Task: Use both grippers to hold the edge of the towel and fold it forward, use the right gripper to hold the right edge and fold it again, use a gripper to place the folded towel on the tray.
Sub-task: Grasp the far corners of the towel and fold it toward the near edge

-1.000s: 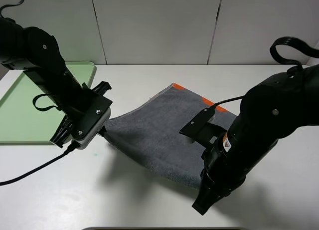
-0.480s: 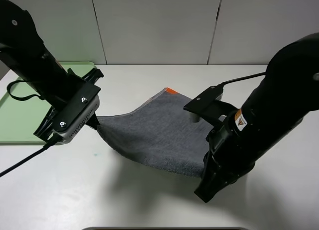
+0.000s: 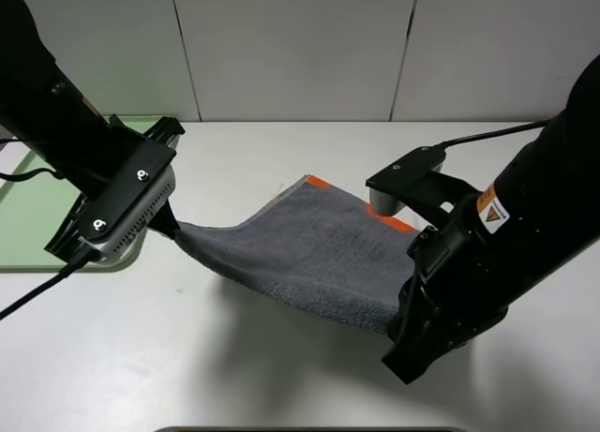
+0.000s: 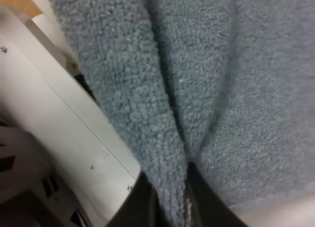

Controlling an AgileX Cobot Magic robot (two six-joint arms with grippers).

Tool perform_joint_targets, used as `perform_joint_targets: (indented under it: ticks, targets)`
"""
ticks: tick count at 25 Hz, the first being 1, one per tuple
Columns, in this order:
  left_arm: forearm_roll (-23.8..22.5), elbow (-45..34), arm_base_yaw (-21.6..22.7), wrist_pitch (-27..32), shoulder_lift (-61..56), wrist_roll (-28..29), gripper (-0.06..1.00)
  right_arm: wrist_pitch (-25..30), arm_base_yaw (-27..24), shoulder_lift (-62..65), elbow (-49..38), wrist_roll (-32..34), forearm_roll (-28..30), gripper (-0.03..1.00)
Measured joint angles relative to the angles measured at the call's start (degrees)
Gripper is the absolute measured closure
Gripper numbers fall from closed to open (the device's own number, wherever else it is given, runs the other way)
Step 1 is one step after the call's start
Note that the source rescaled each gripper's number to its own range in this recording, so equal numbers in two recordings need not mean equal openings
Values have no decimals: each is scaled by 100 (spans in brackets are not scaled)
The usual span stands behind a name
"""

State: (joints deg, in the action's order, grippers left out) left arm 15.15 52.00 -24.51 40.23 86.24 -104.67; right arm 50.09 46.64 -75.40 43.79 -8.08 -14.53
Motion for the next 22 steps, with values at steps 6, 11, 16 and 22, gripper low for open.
perform_joint_targets:
  ticks: [6, 11, 16, 22]
  targets:
    - [0, 0, 0, 128, -269, 35, 94, 111, 0, 20, 2, 11, -123, 97]
    - [-5, 33, 0, 339, -398, 40, 94, 123, 0, 120, 2, 18, -182, 97]
    - [-24, 38, 0, 315, -409, 40, 94, 125, 0, 209, 2, 21, -190, 97]
    - [-24, 39, 0, -130, -267, 40, 94, 80, 0, 209, 2, 127, 3, 97]
